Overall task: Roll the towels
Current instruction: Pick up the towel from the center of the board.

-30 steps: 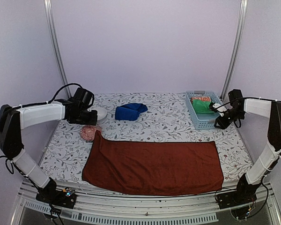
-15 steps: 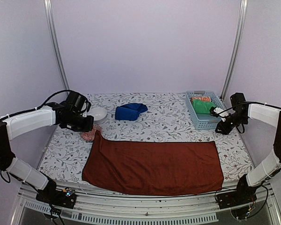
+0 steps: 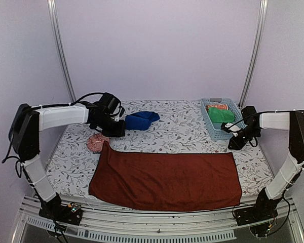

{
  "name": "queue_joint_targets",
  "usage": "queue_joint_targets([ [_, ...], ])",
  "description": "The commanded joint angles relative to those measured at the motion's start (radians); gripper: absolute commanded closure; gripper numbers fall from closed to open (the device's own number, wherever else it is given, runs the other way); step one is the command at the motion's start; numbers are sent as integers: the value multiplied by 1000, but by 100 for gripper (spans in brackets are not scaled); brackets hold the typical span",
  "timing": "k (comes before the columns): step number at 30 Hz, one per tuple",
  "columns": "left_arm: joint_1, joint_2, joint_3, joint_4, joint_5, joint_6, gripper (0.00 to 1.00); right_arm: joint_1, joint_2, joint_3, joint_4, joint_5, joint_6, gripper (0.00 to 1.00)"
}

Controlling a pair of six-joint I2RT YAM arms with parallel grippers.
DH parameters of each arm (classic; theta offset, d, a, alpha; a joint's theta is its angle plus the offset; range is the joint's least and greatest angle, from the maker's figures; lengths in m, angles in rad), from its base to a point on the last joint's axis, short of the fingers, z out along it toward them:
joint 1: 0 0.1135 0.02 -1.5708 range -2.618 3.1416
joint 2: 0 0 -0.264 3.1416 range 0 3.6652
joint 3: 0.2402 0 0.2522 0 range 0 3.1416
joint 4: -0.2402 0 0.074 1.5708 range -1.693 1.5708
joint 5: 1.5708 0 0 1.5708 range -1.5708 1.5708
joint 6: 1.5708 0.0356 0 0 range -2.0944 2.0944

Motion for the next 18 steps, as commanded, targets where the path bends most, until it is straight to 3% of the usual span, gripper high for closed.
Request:
queue_joint_targets([
  [1,17,194,134,-89,-61,32,100,4,24,22,57,36,16,80],
  [9,91,220,115,-117,-124,49,100,3,101,77,98,121,24,80],
  [18,217,166,30,-124,-227,63,100,4,304,326,86,147,51,80],
])
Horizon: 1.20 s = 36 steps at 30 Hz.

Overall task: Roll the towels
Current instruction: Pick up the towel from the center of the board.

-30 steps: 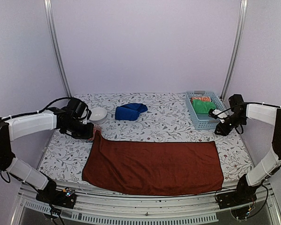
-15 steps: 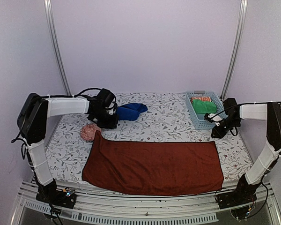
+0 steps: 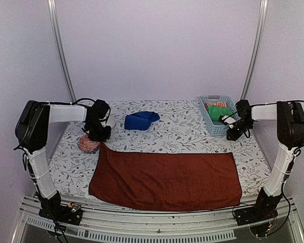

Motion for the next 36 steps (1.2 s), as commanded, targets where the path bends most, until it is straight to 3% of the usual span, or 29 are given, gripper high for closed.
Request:
queue_joint_targets([
  [1,65,-40,-36,-28,-77,16,100,4,102,141,23,34,31,80],
  [6,126,-77,-78,9,-90,14,100,4,198,260,18,54,47,80],
  [9,124,-104,-76,15,-67,17,100,7,177,270,-32,1,60,79],
  [16,17,-257,-120,86,87,100,93,14,-101,50,-120,-97,45,72],
  [24,-125,-252,-165,89,160,125,93,58,-273,-132,-257,-178,-36,73],
  [29,-131,-242,-233,131,183,100,93,78,-228,-197,-260,-184,-56,78],
  [36,-133,-247,-274,163,165,86,92,81,-105,-182,-166,13,8,86],
])
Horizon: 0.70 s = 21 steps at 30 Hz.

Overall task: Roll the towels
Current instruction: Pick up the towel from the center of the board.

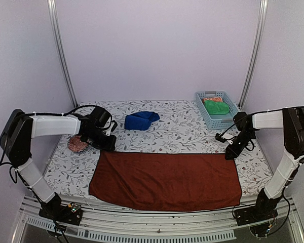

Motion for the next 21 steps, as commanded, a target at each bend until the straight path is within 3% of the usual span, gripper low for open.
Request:
queue_joint_targets([
  [1,-1,10,-11,41,-11,-11,92,2,68,30,80,154,46,86],
  [13,-1,-61,-31,30,-89,-55,85,-49,327,314,87,290,69,87],
  [17,-5,-97,-53,10,-77,-86,84,-49,301,344,30,202,45,82],
  [21,-41,-170,-97,-11,-41,-125,85,-48,151,307,-43,62,24,70],
])
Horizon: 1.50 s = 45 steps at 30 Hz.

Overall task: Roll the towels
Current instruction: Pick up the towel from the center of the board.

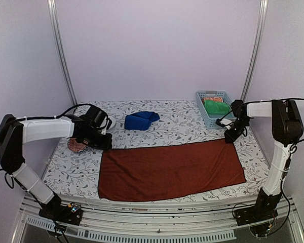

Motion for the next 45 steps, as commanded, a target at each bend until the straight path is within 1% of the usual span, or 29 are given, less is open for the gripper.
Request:
queue_joint_targets([
  [1,-42,-95,-62,-27,56,-60,86,-4,-155,-56,-116,-137,-27,69],
  [3,-52,-121,-97,-28,122,-92,89,-5,-240,-106,-131,-164,-32,66],
  [6,-93,-136,-141,-59,202,-119,95,-4,-329,-204,-167,-185,-39,65],
  [11,-166,-157,-228,-115,222,-192,99,-4,-443,-437,-195,-156,-103,70],
  [15,-181,-188,-305,-153,207,-263,100,-4,-533,-587,-210,-108,-170,72],
  [18,-182,-191,-346,-181,146,-290,100,-5,-563,-658,-202,-64,-210,72],
  [23,-180,-132,-327,-241,62,-342,100,-4,-564,-718,-183,27,-232,73],
  [28,-177,-93,-319,-273,2,-365,100,-4,-615,-708,-232,26,-244,73],
  [32,-155,-60,-292,-287,-3,-346,100,-4,-623,-644,-320,-68,-239,72],
  [34,-150,-59,-253,-310,-14,-322,100,-4,-635,-594,-354,-115,-235,71],
  [36,-142,-66,-198,-332,17,-277,100,-7,-651,-527,-355,-140,-235,68],
  [38,-129,-74,-132,-365,64,-213,94,-14,-637,-455,-357,-165,-231,66],
  [39,-124,-78,-93,-390,66,-188,90,-24,-615,-418,-355,-174,-227,65],
  [42,-81,-80,0,-437,9,-131,77,-72,-519,-305,-299,-171,-182,65],
  [45,-6,-57,52,-418,-27,-77,70,-120,-421,-215,-237,-165,-107,65],
])
